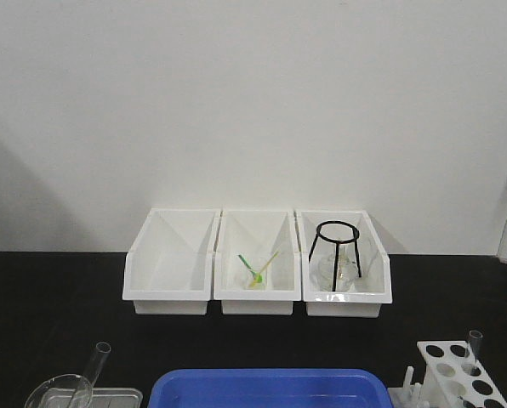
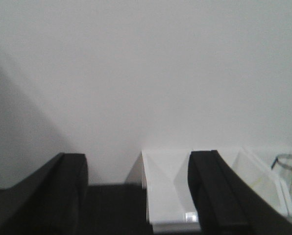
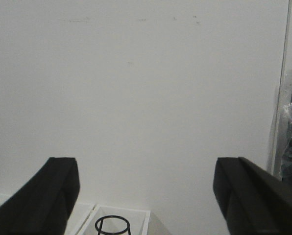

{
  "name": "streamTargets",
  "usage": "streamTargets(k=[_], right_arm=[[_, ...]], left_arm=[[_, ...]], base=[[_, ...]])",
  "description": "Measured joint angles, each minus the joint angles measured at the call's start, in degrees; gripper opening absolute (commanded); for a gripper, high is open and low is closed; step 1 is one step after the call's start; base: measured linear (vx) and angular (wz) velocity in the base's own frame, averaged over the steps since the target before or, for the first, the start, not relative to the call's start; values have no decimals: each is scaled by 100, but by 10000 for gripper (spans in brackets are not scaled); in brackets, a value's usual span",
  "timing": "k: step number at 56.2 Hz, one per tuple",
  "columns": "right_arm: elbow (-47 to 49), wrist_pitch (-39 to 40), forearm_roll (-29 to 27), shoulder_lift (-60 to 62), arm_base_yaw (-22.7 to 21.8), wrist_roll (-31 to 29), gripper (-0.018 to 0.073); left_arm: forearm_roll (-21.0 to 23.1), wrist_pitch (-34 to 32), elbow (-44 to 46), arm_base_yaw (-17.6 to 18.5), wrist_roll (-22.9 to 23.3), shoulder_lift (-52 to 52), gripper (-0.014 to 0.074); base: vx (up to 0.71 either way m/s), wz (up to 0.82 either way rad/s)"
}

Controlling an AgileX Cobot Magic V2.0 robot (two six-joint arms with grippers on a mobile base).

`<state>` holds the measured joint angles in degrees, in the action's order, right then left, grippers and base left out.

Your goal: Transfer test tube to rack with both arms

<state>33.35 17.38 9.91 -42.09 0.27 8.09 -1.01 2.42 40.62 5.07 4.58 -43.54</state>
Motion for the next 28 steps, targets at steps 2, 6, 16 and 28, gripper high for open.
streamTargets(k=[2, 6, 16, 28], right_arm=[[0, -53, 5, -14, 0, 14, 574], [0, -111, 5, -56, 0, 30, 557], [0, -178, 5, -83, 0, 30, 524], [0, -178, 5, -83, 0, 36, 511]], left_arm=[[-36, 181, 0, 96, -99, -143, 559], [-84, 451, 0, 299, -362, -498, 559], [-104, 582, 0, 690, -951, -1505, 559], [69, 820, 0, 830, -1139, -2273, 559]], base=[[0, 0], [0, 0], [0, 0], [0, 0]])
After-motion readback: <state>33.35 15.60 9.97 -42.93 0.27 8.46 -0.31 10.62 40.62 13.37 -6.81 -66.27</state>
